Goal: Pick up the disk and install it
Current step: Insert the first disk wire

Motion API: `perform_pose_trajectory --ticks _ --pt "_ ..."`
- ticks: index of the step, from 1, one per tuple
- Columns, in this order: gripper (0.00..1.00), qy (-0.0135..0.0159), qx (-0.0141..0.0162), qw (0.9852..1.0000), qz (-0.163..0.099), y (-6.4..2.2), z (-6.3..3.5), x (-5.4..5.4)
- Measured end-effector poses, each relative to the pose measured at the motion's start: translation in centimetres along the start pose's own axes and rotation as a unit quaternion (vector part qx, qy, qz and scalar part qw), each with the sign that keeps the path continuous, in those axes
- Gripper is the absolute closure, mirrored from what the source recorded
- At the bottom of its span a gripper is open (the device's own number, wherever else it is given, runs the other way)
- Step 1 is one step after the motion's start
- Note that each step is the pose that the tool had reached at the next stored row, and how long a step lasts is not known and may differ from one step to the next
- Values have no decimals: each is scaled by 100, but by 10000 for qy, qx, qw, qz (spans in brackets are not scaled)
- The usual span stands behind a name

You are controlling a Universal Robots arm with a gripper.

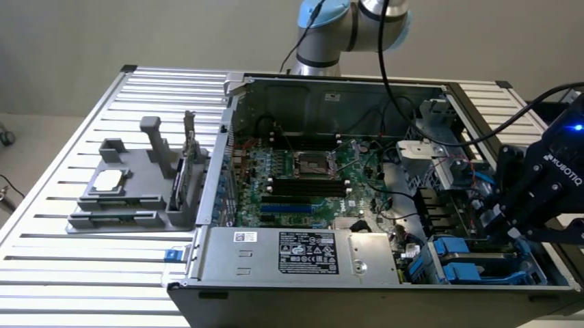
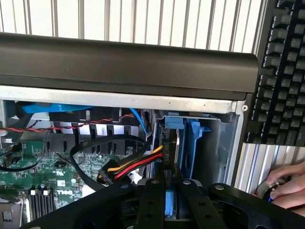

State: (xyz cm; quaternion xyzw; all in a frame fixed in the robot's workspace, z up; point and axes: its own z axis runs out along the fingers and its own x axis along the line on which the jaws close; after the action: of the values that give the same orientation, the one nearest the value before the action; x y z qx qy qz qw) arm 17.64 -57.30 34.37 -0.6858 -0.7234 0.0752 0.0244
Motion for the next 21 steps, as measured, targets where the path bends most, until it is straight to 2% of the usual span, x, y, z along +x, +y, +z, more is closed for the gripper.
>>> perform_pose_trajectory --ticks 8,11,14,17,20,21 --pt "84 -45 19 9999 161 -5 17 11" --pt "84 -48 24 9997 228 -2 27 20" --pt "84 -64 27 9996 262 -1 25 45" --pt "84 -99 30 9995 286 0 24 73" --pt "84 -155 33 9994 305 1 26 75" --pt "84 -165 33 9994 306 1 27 76"
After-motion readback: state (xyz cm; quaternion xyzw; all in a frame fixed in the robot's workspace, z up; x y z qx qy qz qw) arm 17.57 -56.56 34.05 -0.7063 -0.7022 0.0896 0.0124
